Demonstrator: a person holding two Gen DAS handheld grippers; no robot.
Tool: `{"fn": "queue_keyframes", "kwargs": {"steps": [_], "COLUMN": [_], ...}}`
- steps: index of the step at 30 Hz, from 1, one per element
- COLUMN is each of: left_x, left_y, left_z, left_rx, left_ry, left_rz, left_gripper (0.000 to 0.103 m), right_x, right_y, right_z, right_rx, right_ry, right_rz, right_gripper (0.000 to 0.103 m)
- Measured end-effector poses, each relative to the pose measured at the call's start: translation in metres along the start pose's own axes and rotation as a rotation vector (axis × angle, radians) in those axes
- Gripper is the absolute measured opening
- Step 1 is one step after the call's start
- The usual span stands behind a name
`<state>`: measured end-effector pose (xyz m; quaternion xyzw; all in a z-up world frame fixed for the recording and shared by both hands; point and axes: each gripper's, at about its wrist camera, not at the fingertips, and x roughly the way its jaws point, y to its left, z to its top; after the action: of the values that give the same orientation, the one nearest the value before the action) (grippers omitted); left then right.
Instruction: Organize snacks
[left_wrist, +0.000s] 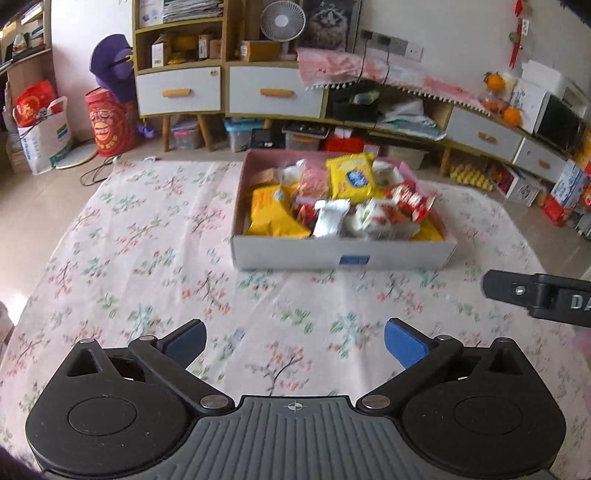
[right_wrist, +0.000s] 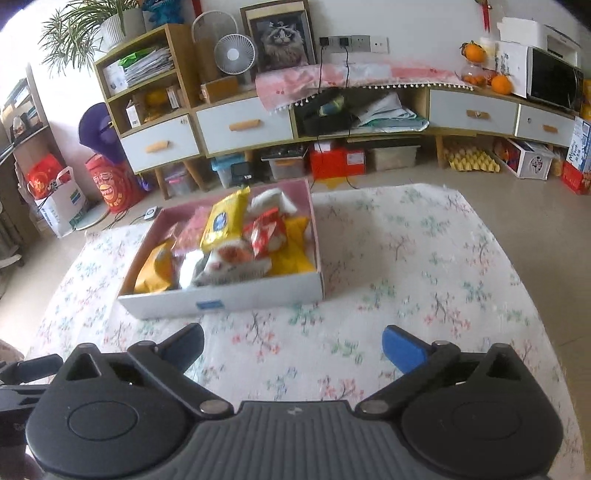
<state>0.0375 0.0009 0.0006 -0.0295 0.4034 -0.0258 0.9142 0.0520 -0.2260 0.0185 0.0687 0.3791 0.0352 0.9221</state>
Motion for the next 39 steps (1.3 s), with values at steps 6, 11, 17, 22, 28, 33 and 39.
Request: {"fn": "queue_keyframes", "kwargs": {"steps": [6,11,17,22,28,33,39], "left_x": [0.008,0.016,0.025,0.027,0.026,0.023,0.021], "left_y": [0.007,0.009,0.008,0.008,0.007,0.004,0.004], "left_z": [-0.004,-0.005,-0.004,-0.004,-0.005,-0.007,-0.008], "left_rx": [-0.001,-0.009,-0.012,-0.012,-0.003,0.009,0.015], "left_ry": [0.033,0.041,0.057,0.058,0.055,0.049,0.044], "left_rz": [0.036,0.04,0.047,0.049,0.053,0.055,0.051], "left_gripper": [0.103,0.103,0.103,0.103,0.103,0.103,0.103], "right_x": [-0.001,0.008,0.018,0.021,0.018,0.017,0.017], "right_y": [0.01,0.019,0.023,0.021,0.021,0.02,0.019], "right_z": [-0.009,-0.012,-0.013,-0.014,-0.015,-0.015,-0.015], "right_rx": [-0.065,-0.125,-0.145,-0.121,-0.12,-0.114,-0.115], "right_ry": [-0.019,-0.016,-0.008,0.014,0.013,0.016,0.015], "right_rz": [-0.026,-0.046,-0.063,-0.05,-0.048,-0.048,-0.05], "right_gripper": [0.09,0.09,0.09,0.09,0.09,0.09,0.09]}}
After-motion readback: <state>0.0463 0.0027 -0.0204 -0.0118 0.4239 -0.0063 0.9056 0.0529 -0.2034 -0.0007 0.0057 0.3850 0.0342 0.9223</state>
